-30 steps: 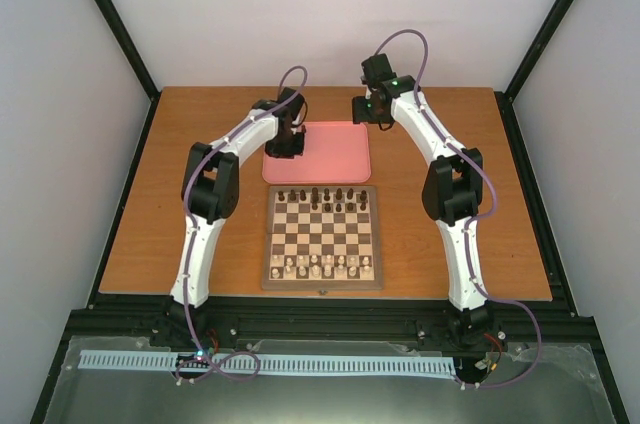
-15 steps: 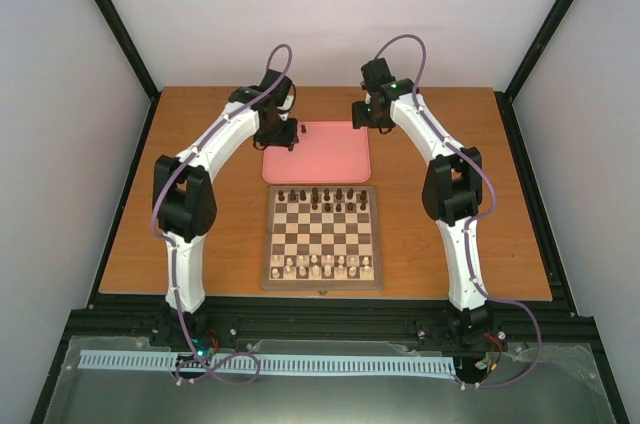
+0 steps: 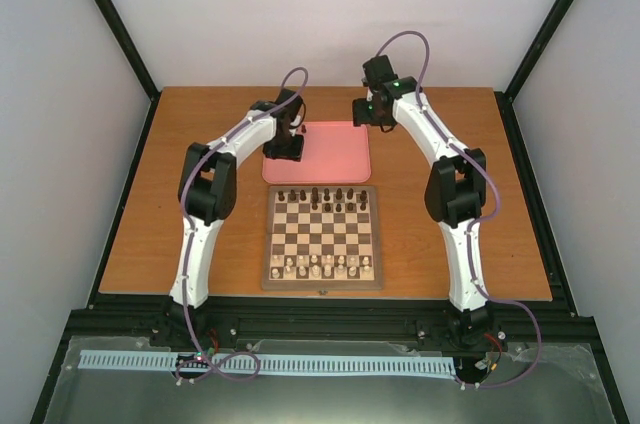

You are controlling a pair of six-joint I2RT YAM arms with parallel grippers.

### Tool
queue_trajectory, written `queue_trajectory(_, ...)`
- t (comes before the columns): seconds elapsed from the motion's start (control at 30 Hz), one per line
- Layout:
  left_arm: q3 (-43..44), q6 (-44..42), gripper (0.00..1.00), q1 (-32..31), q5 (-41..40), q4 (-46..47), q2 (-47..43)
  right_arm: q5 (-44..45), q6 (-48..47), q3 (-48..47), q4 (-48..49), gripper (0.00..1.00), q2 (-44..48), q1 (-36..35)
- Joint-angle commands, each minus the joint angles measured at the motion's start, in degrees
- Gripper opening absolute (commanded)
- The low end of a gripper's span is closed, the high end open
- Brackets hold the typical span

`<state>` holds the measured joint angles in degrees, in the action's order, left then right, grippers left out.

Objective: Set up the chess pieces on the board
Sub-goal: Pick up the chess piece from the storage box.

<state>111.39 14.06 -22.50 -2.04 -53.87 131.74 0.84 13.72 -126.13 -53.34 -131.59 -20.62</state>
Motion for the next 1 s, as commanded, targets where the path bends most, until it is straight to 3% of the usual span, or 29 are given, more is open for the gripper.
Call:
queue_trajectory(0.0,7.0,-0.9,0.53,0.1,-1.6,1.8,2.4,0.9,-0.6,0.6,0.4,0.7,3.6,0.4)
queue_trajectory(0.7,11.8,-0.8,0.44,0.3,-4.8,2.2,7.9,0.1,-0.6,0.6,0.5,0.69,2.2,1.0)
queue_trajectory(0.97,12.9,-0.8,0.33,0.3,-4.8,1.7,8.7,-0.1,-0.6,0.6,0.5,0.69,1.8,1.1)
